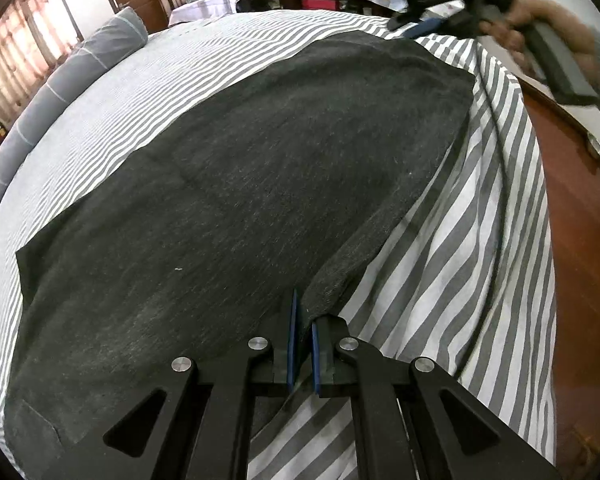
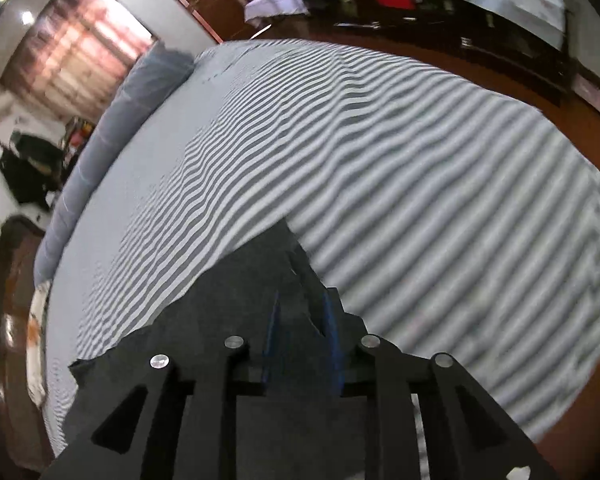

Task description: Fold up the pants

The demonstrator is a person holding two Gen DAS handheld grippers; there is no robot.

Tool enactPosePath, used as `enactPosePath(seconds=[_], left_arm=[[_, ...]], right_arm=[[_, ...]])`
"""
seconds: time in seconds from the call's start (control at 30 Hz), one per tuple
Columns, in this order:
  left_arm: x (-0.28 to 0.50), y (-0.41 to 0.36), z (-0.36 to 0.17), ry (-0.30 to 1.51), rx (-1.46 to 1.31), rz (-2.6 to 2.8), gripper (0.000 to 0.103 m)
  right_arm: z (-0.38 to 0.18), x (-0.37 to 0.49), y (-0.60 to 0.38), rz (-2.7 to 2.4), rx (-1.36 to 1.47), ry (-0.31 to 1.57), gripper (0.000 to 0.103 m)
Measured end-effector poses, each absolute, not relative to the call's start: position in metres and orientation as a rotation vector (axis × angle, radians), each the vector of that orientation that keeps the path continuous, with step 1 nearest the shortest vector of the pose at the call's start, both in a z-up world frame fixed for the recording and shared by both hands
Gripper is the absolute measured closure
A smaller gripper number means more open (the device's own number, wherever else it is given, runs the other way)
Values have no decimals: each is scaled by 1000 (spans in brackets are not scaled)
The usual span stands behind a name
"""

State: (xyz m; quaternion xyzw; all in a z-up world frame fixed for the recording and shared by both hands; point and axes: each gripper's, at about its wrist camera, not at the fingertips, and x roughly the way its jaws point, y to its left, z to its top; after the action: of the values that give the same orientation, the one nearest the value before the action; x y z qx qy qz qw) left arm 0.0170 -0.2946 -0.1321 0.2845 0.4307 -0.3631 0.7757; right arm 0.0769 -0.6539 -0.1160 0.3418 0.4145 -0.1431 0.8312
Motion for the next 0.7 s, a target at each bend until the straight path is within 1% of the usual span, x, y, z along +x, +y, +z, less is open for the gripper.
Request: enactPosePath(seconds=[0.17,0.23,0.3,0.37,0.43,0.6,0.7], left_arm=[[18,-292,-132,930,612,-786,97],[18,-292,-132,929,610,-788,97],[19,-291,-133,933,596,-788,97],[20,-290,-132,935,584,-788,97],[20,-291,-132,936,577,-787,97],[23,-291,-130,938,550,-789,97],[26,-295,-127,942,530,-797,97]], right_arm=[[-128,104,-649,-327,643,945,74],[-131,107,-647,-310,646,949,74],[-129,106,-641,-298,601,950,80],[-124,106,-634,-291,532,955,92],[-120,105,-629,-296,467,949,96],[-103,106,-620,-331,389,900,98],[-101,110,-615,-355,341,901,98]])
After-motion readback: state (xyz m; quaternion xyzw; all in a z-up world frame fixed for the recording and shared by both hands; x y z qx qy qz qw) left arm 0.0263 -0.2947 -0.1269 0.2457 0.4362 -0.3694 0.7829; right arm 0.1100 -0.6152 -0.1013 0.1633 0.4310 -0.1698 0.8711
